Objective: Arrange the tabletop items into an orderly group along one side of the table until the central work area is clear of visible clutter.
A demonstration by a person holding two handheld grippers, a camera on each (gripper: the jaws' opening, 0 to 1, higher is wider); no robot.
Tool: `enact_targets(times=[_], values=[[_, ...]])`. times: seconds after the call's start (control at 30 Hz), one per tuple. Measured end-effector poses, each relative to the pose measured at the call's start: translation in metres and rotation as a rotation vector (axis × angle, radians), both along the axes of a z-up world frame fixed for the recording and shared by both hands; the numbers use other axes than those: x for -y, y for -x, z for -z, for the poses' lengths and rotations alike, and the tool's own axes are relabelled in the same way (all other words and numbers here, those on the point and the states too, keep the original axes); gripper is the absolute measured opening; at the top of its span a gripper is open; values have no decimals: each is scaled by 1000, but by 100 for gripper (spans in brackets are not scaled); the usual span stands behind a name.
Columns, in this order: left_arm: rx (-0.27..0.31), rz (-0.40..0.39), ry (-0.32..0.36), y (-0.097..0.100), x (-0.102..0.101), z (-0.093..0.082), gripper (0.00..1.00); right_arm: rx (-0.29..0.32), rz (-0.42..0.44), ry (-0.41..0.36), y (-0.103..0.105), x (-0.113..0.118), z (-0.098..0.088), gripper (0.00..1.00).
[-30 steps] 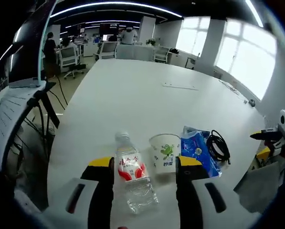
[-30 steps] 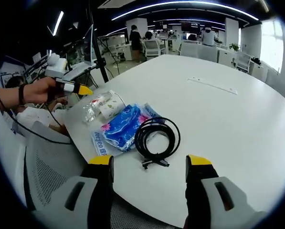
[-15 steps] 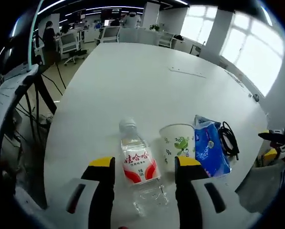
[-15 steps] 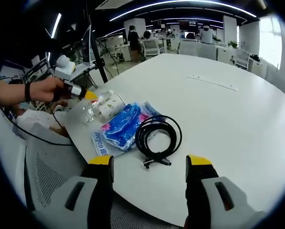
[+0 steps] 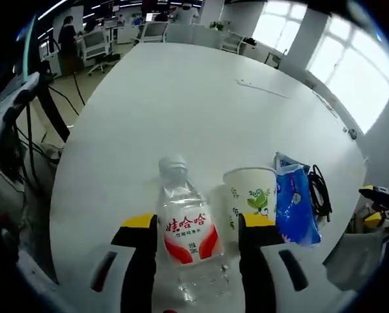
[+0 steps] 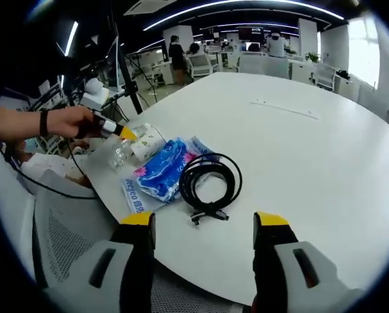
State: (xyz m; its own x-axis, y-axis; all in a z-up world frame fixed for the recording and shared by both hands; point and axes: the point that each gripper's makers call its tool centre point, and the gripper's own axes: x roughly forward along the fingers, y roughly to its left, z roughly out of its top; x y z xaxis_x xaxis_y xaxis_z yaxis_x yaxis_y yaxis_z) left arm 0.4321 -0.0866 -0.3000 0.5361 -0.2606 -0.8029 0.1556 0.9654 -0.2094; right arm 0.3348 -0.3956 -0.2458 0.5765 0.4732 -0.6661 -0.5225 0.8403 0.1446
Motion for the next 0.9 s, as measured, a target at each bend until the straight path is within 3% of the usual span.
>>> enact_targets(times=[0.17,0.9], values=[[-21,-12,-33,5,-8,6,39,-2,7,-5,-1,1,-1,59],[-27,16,-62,19,-19,11,34,-2,31,-60,-9,-7,-4,56]])
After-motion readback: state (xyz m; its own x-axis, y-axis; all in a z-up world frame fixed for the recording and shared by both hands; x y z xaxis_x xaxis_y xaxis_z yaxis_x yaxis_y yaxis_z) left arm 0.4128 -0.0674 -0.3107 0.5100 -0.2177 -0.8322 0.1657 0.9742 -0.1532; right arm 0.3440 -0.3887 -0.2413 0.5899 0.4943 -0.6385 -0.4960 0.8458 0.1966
